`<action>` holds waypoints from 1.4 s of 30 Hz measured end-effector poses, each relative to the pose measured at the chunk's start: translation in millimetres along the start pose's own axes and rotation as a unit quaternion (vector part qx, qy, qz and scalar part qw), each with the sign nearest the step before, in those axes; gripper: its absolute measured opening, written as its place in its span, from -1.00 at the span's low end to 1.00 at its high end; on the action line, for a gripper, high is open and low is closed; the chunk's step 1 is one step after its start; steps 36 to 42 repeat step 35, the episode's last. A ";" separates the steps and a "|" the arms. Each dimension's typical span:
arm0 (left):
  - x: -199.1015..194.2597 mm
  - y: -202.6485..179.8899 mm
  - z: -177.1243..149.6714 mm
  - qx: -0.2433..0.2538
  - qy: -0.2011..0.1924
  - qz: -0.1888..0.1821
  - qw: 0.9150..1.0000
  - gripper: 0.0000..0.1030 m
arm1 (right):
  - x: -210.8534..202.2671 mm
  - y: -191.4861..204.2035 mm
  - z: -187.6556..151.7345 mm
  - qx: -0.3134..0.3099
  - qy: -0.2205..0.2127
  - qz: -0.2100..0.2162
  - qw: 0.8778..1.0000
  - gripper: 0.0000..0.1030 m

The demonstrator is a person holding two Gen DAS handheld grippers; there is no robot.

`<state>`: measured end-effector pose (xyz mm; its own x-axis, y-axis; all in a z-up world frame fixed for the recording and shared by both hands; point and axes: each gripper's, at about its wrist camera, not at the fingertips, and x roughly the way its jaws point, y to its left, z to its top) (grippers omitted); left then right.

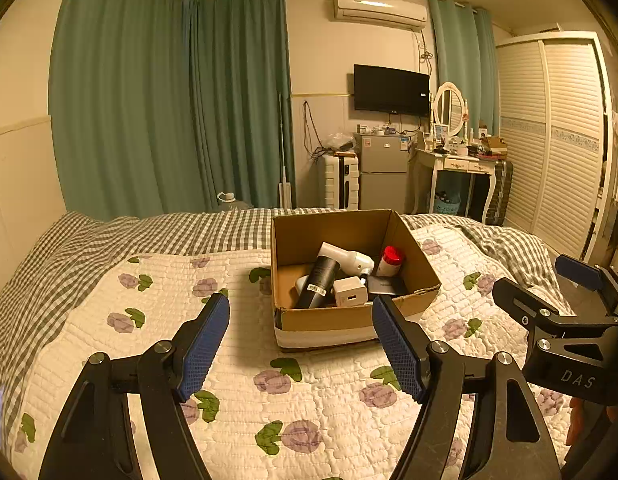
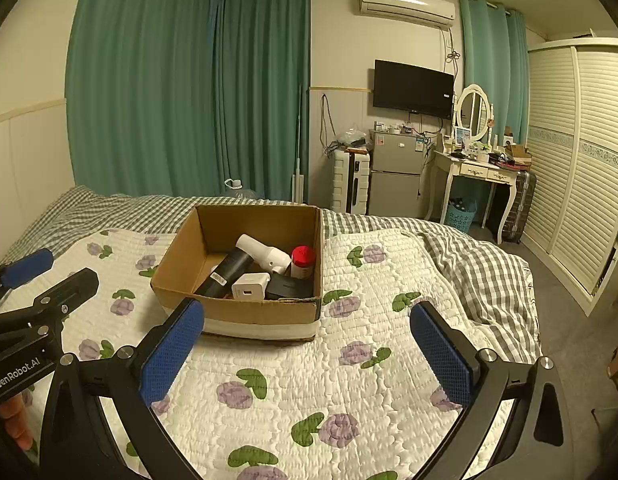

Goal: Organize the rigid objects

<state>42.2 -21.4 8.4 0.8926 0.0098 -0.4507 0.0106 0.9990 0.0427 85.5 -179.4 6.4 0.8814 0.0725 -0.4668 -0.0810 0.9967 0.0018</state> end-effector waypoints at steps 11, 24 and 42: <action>0.4 0.6 -0.6 0.000 0.002 -0.002 1.000 0.49 | 0.6 0.3 -0.5 0.001 0.002 0.000 1.000 1.00; 0.3 1.2 -2.3 -0.002 0.003 -0.004 1.000 0.49 | 1.0 0.6 -0.6 0.000 0.003 0.001 1.000 1.00; 0.9 1.8 -1.7 -0.007 0.005 -0.007 1.000 0.49 | 2.7 3.1 -0.9 0.000 0.006 0.003 1.000 1.00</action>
